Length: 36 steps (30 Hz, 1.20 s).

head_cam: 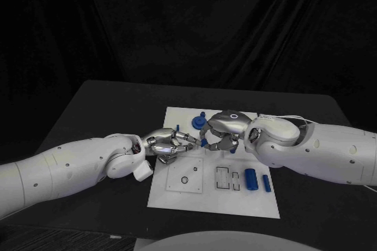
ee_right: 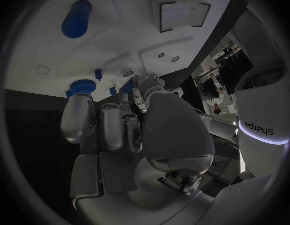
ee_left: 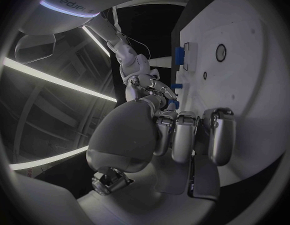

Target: Assemble the parts on the task board

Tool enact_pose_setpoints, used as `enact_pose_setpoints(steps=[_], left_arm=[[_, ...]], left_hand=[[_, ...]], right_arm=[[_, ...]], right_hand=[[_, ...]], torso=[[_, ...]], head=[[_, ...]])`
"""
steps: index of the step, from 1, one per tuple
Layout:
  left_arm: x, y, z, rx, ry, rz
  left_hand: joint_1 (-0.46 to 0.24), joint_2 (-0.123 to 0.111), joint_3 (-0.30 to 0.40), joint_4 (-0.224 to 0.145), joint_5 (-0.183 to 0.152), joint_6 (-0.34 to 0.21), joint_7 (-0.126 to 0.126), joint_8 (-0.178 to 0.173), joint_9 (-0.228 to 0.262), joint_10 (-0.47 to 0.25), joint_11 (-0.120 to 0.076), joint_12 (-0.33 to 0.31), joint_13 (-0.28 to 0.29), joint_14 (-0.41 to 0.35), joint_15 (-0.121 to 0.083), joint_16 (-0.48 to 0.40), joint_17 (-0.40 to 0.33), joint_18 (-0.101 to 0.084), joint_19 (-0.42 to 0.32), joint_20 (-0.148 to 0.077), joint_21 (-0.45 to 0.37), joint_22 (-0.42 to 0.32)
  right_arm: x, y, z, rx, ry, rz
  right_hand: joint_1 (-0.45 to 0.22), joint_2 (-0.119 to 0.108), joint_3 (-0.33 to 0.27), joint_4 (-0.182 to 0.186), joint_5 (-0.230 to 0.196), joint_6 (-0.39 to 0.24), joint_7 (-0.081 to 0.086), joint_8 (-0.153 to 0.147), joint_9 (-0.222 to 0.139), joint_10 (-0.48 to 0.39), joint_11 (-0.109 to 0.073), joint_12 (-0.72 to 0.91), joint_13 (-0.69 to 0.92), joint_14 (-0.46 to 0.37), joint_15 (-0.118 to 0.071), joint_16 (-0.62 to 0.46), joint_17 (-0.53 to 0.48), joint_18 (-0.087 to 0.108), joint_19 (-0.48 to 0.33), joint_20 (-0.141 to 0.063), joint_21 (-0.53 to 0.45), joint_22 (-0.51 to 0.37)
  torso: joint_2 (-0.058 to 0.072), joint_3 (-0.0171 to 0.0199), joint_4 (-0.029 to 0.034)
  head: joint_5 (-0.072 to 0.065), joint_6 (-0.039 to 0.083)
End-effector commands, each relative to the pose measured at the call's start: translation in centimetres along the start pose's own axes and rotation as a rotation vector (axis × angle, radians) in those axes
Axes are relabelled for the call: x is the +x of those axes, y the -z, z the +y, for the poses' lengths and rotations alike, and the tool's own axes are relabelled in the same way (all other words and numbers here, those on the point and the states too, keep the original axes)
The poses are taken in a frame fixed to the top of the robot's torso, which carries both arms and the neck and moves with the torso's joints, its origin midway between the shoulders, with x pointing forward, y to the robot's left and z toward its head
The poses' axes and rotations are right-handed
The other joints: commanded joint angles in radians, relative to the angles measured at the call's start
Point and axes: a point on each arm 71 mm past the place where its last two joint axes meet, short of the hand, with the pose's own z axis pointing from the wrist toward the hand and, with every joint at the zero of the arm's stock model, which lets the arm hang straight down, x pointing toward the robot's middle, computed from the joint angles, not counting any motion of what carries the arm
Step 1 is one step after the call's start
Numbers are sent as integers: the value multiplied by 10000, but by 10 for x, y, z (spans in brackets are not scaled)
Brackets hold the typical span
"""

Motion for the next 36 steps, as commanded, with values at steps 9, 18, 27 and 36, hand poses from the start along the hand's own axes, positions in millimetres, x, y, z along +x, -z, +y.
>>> enact_pose_setpoints(steps=[9, 18, 27, 36], left_arm=[[2, 0, 1, -16, 62, 95], [2, 0, 1, -16, 62, 95], [1, -2, 2, -77, 61, 99], [1, -2, 3, -99, 66, 104]], left_hand=[[-104, 8, 72, 3, -49, -2, 59, -18, 10, 1045, -45, -11, 2614, 1056, -21, 27, 2634, 66, -87, 12, -58, 1447], [-104, 8, 72, 3, -49, -2, 59, -18, 10, 1045, -45, -11, 2614, 1056, -21, 27, 2634, 66, -87, 12, -58, 1447], [-130, 5, 132, -37, -50, -53, 126, -43, 8, 1045, 3, -11, 2614, 1056, 15, 27, 2634, 78, -176, 28, -85, 1402], [-209, -4, 224, -110, -63, -918, 219, -312, -147, 1045, 80, -11, 2614, 1056, 85, 27, 2634, 72, -176, 75, -90, 1428]], right_arm=[[-1, -1, 5, -216, -5, -201], [-1, -1, 5, -216, -5, -201], [-1, -2, 8, -360, -17, -259], [-2, -3, 10, -420, -23, -284]], right_hand=[[-9, 89, 77, -21, 69, 138, -84, 21, 3, 1075, 68, 25, 2634, 598, 49, -54, 381, -34, 9, 32, 49, 1642], [-9, 89, 77, -21, 69, 138, -84, 21, 3, 1075, 68, 25, 2634, 598, 49, -54, 381, -34, 9, 32, 49, 1642], [-14, 69, 93, -9, -92, 171, -80, -10, -62, 1075, 72, 25, 2634, 578, 52, -144, 299, -34, 14, 35, 50, 1641], [-10, 64, 102, -7, -136, 190, -81, -18, -86, 1075, 71, 25, 2634, 574, 53, -161, 284, -33, 14, 35, 47, 1640]], torso=[[2, -3, 3], [2, -3, 3], [-3, 5, -14], [2, 5, 0]], head=[[6, -15], [6, -15], [-2, -13], [-18, -30]])
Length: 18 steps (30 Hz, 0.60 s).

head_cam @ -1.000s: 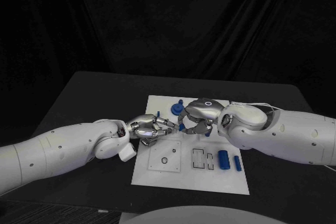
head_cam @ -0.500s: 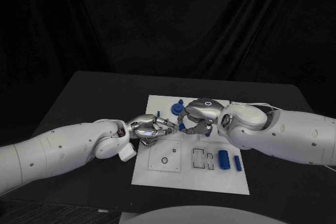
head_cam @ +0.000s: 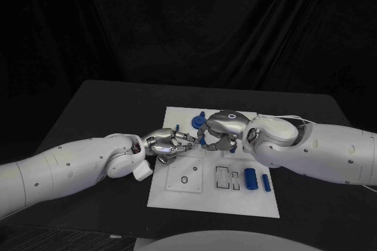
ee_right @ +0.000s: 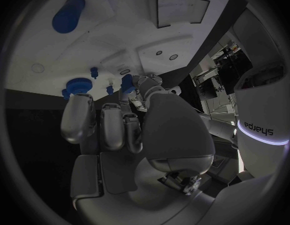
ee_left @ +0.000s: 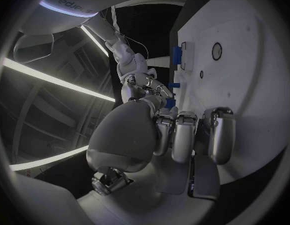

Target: Assemble the parts on the task board

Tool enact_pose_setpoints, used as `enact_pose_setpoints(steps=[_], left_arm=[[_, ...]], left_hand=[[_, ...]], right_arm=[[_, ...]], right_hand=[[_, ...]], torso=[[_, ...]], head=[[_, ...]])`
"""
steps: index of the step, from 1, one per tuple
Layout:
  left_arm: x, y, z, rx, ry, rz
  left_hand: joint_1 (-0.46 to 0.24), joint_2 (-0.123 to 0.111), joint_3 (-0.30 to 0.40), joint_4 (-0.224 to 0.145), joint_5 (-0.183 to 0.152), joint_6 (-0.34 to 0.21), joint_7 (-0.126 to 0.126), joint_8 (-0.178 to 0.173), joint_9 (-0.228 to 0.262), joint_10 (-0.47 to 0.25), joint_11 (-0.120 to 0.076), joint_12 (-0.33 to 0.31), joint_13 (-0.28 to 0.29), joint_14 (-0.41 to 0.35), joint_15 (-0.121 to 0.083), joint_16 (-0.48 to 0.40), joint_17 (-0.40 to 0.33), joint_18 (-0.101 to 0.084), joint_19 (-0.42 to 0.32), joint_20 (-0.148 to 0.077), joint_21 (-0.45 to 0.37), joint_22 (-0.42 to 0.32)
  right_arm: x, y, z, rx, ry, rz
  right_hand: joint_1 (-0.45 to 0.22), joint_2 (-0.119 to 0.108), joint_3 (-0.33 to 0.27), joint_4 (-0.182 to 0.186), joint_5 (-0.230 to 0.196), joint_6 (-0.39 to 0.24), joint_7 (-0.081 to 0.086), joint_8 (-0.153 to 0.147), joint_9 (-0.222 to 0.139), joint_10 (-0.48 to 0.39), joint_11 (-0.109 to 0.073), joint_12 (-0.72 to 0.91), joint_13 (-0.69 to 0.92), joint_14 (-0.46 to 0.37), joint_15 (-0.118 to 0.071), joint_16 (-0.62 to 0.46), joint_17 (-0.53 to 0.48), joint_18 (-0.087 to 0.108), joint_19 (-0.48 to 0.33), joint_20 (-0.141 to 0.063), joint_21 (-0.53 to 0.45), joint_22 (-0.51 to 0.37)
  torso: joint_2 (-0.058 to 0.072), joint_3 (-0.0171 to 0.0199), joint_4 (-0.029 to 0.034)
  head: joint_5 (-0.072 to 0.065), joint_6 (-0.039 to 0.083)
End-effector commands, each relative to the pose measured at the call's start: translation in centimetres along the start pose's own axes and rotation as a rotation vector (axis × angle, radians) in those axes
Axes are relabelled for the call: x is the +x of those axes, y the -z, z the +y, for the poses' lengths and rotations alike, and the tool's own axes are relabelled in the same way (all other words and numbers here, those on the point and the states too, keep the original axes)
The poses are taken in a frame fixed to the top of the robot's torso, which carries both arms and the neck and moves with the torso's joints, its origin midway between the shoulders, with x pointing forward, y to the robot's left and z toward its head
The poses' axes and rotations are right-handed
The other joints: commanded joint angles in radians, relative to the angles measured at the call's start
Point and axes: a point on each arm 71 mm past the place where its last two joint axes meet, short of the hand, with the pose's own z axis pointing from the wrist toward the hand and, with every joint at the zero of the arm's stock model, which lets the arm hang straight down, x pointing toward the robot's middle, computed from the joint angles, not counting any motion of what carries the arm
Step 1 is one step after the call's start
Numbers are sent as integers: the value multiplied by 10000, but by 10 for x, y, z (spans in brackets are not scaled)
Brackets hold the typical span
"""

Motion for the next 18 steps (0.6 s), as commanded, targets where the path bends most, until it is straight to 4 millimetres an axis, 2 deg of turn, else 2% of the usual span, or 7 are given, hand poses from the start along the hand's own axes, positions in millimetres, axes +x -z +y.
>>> enact_pose_setpoints(steps=[1, 18], left_arm=[[3, -1, 0, 62, 72, 143], [1, 0, 1, 31, 77, 100]], left_hand=[[-134, -6, 60, -2, -64, -142, 18, -80, -27, 1045, 85, -11, 2614, 1055, 87, 27, 2635, 73, -57, 58, -49, 1425], [-174, -7, 87, -26, -67, 24, 86, -44, -1, 1045, 138, -11, 2614, 1055, 128, 27, 2635, 79, -101, 86, -62, 1406]], right_arm=[[-1, -1, 4, -198, 3, -184], [0, -1, 2, -102, 25, -128]], right_hand=[[-18, 82, 43, -5, -5, 153, -117, 20, 6, 1075, 71, 25, 2628, 574, 53, -48, 284, -34, 14, 36, 47, 1644], [12, 72, 64, -20, -74, 177, -119, 4, -34, 1075, 67, 25, 2628, 567, 51, -81, 254, -32, 15, 36, 41, 1643]], torso=[[6, -1, 10], [-6, -12, 12]], head=[[-10, -13], [27, -40]])
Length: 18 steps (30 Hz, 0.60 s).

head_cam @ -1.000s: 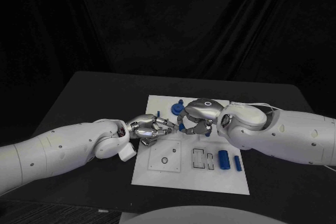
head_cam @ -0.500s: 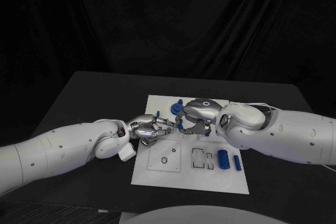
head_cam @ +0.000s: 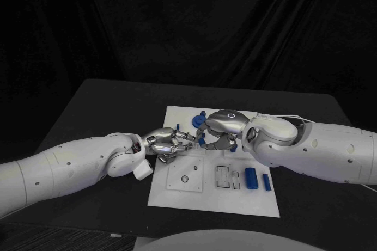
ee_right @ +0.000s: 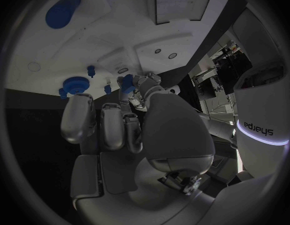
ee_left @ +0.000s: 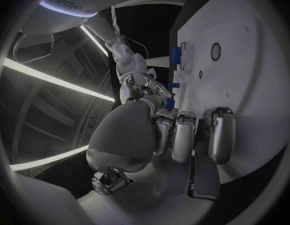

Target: Assemble the parts on the task board

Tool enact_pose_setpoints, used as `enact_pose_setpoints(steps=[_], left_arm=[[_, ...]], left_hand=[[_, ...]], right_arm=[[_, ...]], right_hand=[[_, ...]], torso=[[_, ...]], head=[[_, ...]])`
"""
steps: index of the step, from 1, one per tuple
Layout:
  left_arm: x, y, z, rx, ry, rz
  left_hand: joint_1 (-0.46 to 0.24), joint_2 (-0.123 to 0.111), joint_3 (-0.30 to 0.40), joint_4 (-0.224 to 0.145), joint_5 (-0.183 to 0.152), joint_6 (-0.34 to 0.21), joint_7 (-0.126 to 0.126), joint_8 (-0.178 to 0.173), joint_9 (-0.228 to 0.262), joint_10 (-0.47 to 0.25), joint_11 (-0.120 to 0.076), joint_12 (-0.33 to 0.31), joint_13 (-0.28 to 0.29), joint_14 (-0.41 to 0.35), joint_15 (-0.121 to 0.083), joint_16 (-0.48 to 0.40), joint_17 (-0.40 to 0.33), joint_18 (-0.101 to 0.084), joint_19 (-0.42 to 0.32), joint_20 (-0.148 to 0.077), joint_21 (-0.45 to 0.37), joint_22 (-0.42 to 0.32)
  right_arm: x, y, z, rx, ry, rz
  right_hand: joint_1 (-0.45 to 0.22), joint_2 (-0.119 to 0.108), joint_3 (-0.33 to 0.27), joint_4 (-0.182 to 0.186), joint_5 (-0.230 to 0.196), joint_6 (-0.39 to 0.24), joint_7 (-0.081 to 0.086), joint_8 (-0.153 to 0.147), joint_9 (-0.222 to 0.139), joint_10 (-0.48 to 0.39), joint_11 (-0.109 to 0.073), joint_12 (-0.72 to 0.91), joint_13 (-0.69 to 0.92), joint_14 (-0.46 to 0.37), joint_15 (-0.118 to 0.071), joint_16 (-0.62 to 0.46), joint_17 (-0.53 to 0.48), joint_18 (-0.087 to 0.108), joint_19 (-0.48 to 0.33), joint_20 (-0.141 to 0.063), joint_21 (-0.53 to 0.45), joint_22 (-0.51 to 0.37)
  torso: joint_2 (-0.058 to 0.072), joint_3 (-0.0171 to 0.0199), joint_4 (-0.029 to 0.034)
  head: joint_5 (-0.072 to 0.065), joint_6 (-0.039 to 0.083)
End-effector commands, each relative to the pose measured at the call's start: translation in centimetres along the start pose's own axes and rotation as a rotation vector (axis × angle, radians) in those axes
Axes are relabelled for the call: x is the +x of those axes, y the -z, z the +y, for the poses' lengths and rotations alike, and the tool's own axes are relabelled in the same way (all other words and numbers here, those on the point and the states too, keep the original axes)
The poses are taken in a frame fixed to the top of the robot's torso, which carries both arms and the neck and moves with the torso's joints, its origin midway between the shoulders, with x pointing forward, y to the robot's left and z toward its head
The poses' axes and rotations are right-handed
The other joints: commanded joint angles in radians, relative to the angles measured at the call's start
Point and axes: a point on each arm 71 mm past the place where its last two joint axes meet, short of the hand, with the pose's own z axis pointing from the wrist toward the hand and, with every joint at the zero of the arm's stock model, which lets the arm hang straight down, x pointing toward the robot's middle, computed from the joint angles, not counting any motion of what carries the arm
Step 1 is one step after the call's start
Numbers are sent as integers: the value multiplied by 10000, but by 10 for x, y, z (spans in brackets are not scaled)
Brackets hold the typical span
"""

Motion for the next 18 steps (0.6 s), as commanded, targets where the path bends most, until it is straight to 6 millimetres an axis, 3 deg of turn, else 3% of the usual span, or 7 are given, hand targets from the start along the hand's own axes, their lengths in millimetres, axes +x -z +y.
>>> enact_pose_setpoints(steps=[1, 10, 18], left_arm=[[1, 1, 0, 77, 67, 67], [-9, 20, 3, 223, -35, -704], [-18, 49, -2, 665, -221, -1621]], left_hand=[[-96, -8, 59, 3, -67, 66, 27, 9, 12, 1046, 71, -12, 2614, 1055, 55, 27, 2635, 81, -46, 31, -63, 1398], [-112, -43, 74, -46, -54, 204, 68, 44, 34, 1046, 104, -12, 2614, 1055, 86, 27, 2635, 75, -27, 55, -60, 1417], [-158, -103, 100, -160, -5, 583, 133, 147, 95, 1046, 163, -12, 2614, 1055, 139, 27, 2635, 58, 70, 110, -38, 1489]], right_arm=[[0, 0, 0, -8, 28, -93], [1, 1, -7, 272, 75, 76], [5, -3, -15, 759, 208, 583]], right_hand=[[21, 70, 71, -24, -54, 180, -118, 64, 7, 1075, 68, 26, 2630, 567, 51, -41, 255, -32, 16, 35, 41, 1644], [89, 53, 104, -69, -110, 201, -118, 42, -41, 1075, 67, 26, 2630, 569, 49, -41, 255, -27, 10, 35, 13, 1637], [209, 50, 169, -146, -144, 220, -106, 6, -111, 1072, 74, 22, 2626, 568, 52, -52, 244, -8, -22, 35, -101, 1610]], torso=[[-3, -3, -3], [5, 14, 29], [7, -5, 25]], head=[[15, -1], [0, -9], [38, -39]])
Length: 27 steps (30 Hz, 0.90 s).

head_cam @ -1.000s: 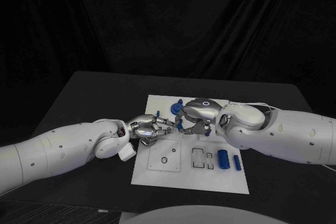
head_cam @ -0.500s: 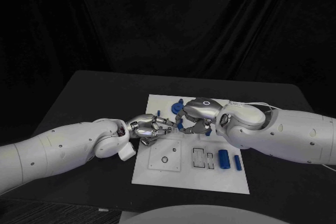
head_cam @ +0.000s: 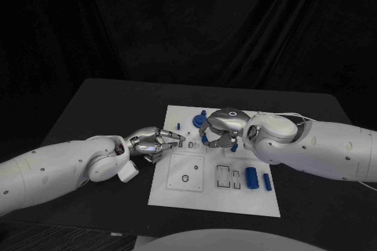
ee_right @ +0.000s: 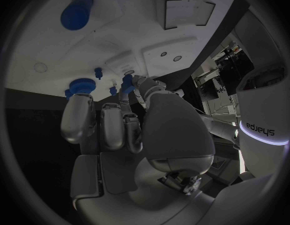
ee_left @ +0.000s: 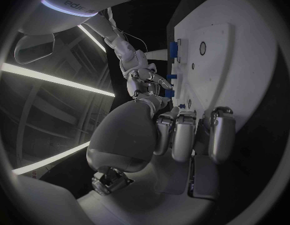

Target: Assemble the parts on the task board

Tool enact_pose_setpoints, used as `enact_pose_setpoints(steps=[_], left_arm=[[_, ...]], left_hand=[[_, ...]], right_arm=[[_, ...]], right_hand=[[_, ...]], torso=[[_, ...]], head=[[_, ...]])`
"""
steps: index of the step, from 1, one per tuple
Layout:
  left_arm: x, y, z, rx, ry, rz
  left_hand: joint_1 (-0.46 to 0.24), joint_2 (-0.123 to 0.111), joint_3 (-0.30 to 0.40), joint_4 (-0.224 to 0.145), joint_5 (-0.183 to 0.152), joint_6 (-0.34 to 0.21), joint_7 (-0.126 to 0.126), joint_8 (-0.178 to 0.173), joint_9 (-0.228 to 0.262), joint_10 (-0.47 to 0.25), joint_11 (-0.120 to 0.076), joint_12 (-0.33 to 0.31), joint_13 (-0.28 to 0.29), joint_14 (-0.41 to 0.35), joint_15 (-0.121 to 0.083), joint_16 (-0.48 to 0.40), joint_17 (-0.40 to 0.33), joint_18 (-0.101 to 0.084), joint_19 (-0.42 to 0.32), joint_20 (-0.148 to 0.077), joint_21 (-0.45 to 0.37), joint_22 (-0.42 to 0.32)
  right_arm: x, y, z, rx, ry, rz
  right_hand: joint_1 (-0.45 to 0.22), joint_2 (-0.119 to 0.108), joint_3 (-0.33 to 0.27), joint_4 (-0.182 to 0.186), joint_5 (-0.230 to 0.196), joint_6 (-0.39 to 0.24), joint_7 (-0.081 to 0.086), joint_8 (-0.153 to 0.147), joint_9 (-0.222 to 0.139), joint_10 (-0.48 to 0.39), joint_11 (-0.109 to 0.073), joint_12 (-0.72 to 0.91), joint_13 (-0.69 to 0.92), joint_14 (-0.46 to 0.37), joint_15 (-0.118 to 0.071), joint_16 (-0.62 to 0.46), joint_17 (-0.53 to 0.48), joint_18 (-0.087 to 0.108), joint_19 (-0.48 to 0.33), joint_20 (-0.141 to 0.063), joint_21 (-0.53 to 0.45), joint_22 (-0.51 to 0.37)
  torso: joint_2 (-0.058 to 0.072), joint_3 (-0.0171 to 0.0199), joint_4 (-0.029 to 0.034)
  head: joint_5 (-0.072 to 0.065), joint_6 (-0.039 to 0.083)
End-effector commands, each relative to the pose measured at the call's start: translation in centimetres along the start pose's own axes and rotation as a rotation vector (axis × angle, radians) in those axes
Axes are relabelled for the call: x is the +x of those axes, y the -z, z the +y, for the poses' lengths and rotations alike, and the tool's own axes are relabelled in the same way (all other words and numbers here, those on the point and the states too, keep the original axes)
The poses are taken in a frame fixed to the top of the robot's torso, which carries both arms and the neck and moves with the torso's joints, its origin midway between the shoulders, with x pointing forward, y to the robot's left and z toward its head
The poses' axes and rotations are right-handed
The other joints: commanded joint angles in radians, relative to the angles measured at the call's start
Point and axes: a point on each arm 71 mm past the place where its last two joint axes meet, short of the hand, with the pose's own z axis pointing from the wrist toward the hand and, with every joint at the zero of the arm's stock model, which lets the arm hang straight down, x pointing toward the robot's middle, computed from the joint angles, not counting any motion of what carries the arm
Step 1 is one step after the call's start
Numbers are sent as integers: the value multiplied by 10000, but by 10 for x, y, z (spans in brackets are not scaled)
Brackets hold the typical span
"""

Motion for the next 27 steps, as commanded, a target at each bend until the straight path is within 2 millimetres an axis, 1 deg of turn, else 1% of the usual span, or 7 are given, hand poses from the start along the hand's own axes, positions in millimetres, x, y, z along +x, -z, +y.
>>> enact_pose_setpoints(steps=[1, 4, 7, 10, 14, 21, 27], left_arm=[[-3, 7, -10, 746, -207, -680], [-3, 14, -14, 921, -243, -838], [-3, 21, -17, 1046, -264, -955], [-4, 25, -18, 1094, -276, -1047], [-5, 31, -19, 1111, -289, -1157], [-6, 33, -19, 1124, -293, -1198], [-6, 33, -19, 1079, -290, -1191]], left_hand=[[-94, -34, 8, -79, -12, 146, 16, 74, 25, 1044, 91, -11, 2614, 1056, 72, 27, 2635, 57, 46, 61, -39, 1492], [-111, -41, 3, -82, -19, 223, 1, 91, 37, 1044, 90, -11, 2614, 1056, 77, 27, 2635, 60, 34, 67, -43, 1484], [-140, -47, -2, -88, -30, 339, -15, 121, 56, 1044, 83, -11, 2614, 1056, 78, 27, 2635, 59, 49, 76, -40, 1495], [-150, -49, 0, -100, -29, 415, -20, 143, 68, 1044, 78, -11, 2614, 1056, 77, 27, 2635, 62, 39, 80, -44, 1489], [-160, -53, 5, -118, -25, 512, -21, 170, 84, 1044, 75, -11, 2614, 1056, 75, 27, 2635, 65, 32, 85, -47, 1486], [-165, -54, 11, -133, -19, 577, -21, 189, 94, 1044, 73, -11, 2614, 1056, 73, 27, 2635, 73, -4, 88, -58, 1463], [-164, -51, 23, -152, -12, 639, -22, 207, 104, 1044, 72, -11, 2614, 1056, 72, 27, 2635, 88, -72, 92, -78, 1421]], right_arm=[[4, -3, -5, 488, 193, 497], [5, -7, -7, 606, 404, 622], [7, -10, -8, 689, 518, 701], [8, -12, -8, 736, 572, 756], [9, -15, -8, 789, 617, 807], [14, -18, -7, 814, 608, 872], [15, -19, -5, 744, 566, 823]], right_hand=[[202, 46, 59, -33, -64, 188, -76, -19, -23, 1072, 74, 22, 2629, 568, 52, -52, 244, -8, -22, 36, -68, 1603], [217, 41, 72, -44, -71, 168, -59, -46, -53, 1048, 85, -14, 2599, 559, 57, -96, 204, 1, -36, 37, -119, 1590], [209, 35, 71, -39, -100, 160, -49, -62, -74, 1042, 93, -22, 2592, 555, 62, -111, 191, 4, -44, 40, -143, 1585], [206, 34, 73, -38, -135, 163, -45, -72, -92, 1033, 99, -35, 2582, 552, 67, -123, 180, 6, -48, 43, -158, 1581], [202, 34, 73, -36, -159, 163, -42, -79, -104, 1036, 102, -31, 2585, 552, 70, -125, 178, 7, -51, 45, -169, 1578], [183, 28, 73, -29, -330, 152, -22, -134, -188, 1014, 121, -63, 2558, 544, 87, -166, 142, 15, -66, 58, -224, 1565], [168, 29, 68, -21, -420, 164, -19, -150, -223, 1019, 125, -55, 2565, 542, 92, -181, 128, 14, -64, 64, -223, 1566]], torso=[[3, -16, 8], [2, -33, 17], [5, -45, -2], [13, -38, -5], [13, -13, 13], [-3, -11, -43], [-5, -6, -40]], head=[[20, -19], [-1, -23], [26, -24], [59, -31], [15, -34], [49, -70], [95, -57]])
